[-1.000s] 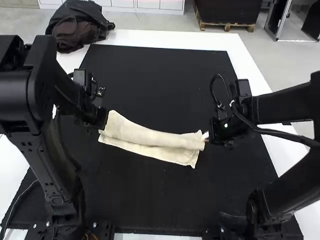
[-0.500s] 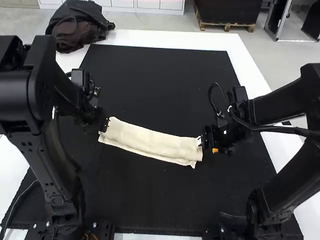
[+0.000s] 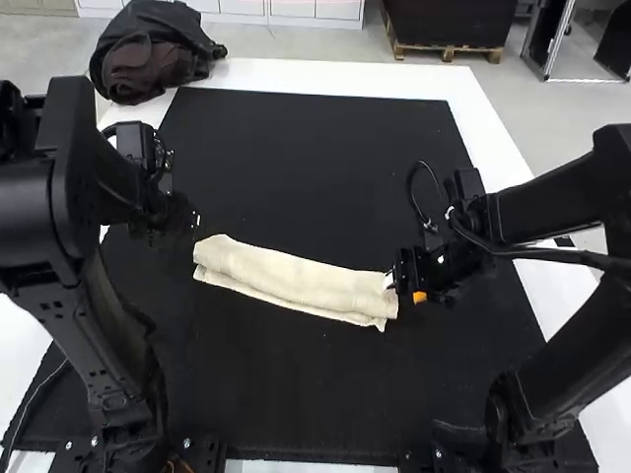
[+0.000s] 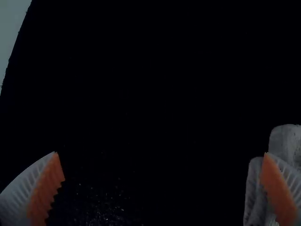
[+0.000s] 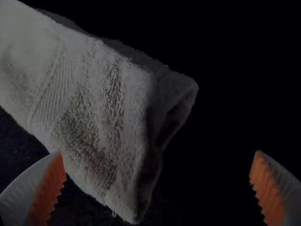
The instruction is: Fold the towel.
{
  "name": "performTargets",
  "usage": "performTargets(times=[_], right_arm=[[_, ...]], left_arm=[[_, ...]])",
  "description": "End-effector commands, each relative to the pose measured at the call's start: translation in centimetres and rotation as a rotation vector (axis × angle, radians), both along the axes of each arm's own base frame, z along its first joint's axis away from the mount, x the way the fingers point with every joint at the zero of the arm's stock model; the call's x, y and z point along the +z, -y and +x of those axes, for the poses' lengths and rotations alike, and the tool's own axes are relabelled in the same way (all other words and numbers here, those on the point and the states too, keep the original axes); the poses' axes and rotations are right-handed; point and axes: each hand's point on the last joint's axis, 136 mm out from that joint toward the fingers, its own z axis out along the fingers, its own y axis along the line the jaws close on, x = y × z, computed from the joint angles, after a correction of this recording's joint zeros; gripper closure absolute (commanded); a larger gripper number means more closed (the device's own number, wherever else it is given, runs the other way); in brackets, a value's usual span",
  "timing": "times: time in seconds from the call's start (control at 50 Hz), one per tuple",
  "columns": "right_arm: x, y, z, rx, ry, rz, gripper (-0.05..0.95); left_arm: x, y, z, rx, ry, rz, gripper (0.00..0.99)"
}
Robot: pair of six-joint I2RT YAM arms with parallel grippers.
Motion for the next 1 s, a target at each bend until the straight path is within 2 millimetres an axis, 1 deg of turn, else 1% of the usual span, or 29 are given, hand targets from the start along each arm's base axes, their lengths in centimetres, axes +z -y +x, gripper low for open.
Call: performTargets(times=[0.0,0.12,0.32,0.5,0.82,0.86,0.88,0.92,0.96,0.98], right_arm=[[0.2,-1.4,0.4,0.017,-0.01,0.027,0.0],[-0.2,-2.1,0.3,0.025,-0.021,0.032,0.0],[-0.2,-3.2,0.8,0.026,-0.01,0.05,0.0],[-0.7,-3.8,0.7,0.034,-0.018,0.054,0.0],[-1.3,-4.7,1.5,0.037,-0.022,0.061,0.0],[-1.4,-4.7,1.6,0.036,-0.024,0.062,0.01],[-1.5,-4.8,1.6,0.035,-0.024,0.063,0.03],[-1.6,-4.9,1.7,0.038,-0.023,0.064,0.1],[-1.9,-5.1,1.5,0.043,-0.026,0.064,0.2],[-2.0,-5.1,1.5,0.046,-0.027,0.063,0.28]], left_arm=[[2.2,-0.3,1.0,0.017,0.067,-0.016,0.025],[3.2,-0.5,1.0,0.038,0.095,-0.029,0.025],[4.5,-0.5,0.8,0.053,0.13,-0.04,0.026],[5.0,-0.4,0.5,0.055,0.138,-0.041,0.026],[5.4,-0.1,0.1,0.059,0.145,-0.051,0.026],[5.4,0.0,0.0,0.059,0.146,-0.053,0.026],[5.5,0.0,0.0,0.06,0.147,-0.054,0.026],[5.4,0.0,-0.1,0.063,0.148,-0.055,0.026],[5.4,0.0,-0.2,0.065,0.147,-0.058,0.026],[5.4,0.0,-0.2,0.065,0.148,-0.057,0.026]])
